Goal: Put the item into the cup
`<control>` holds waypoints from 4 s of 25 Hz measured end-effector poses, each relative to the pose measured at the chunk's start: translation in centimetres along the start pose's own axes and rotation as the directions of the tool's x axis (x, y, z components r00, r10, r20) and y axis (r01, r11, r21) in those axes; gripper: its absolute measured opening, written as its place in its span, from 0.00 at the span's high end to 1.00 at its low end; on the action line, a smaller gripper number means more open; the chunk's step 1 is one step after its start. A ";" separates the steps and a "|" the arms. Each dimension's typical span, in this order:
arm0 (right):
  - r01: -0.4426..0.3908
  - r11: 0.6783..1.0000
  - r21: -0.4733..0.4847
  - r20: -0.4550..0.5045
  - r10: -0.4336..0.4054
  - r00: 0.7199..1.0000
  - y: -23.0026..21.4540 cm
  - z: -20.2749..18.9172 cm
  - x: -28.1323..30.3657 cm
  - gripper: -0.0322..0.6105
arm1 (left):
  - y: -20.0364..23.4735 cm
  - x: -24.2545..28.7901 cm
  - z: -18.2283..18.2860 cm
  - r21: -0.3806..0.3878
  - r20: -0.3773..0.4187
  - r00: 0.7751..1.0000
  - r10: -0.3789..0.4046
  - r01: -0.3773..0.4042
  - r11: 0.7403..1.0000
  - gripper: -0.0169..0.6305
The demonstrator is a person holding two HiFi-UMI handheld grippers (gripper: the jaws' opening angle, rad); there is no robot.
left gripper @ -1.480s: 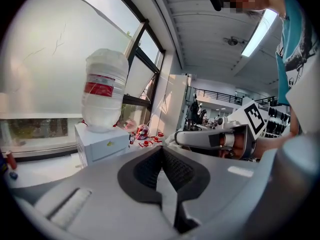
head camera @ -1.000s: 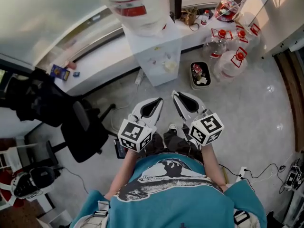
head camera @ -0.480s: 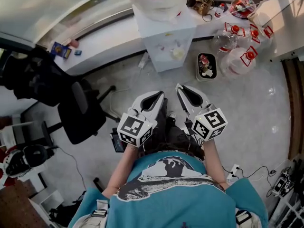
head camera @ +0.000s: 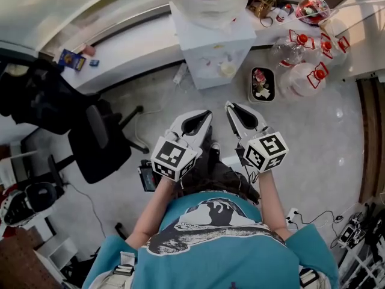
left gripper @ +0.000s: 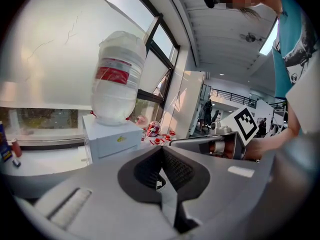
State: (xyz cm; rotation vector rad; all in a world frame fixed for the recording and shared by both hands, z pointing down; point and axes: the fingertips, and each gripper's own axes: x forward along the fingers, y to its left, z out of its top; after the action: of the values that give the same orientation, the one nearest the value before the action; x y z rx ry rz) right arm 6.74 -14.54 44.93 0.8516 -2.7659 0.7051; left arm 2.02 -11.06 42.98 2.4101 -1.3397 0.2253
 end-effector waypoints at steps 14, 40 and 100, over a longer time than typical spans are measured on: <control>0.080 0.997 0.002 -0.114 -0.079 0.990 -8.3 -3.1 8.1 0.88 | 5.4 5.2 -2.1 0.027 -0.050 0.996 -0.069 0.071 0.997 0.96; 0.254 0.965 -0.060 -0.344 -0.259 0.902 -26.2 -15.0 19.6 0.88 | 9.7 13.6 -8.7 0.035 -0.126 0.974 -0.188 0.194 0.980 0.98; 0.037 0.997 0.061 -0.133 -0.028 0.991 -14.4 -4.7 13.4 0.81 | 8.4 10.6 -6.2 0.029 -0.105 0.990 -0.097 0.100 0.995 0.98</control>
State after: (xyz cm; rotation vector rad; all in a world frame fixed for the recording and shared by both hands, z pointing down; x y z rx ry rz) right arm 3.95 -29.29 58.47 0.8283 -2.6202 0.8162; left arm 0.88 -20.96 54.02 2.4490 -1.1779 0.3433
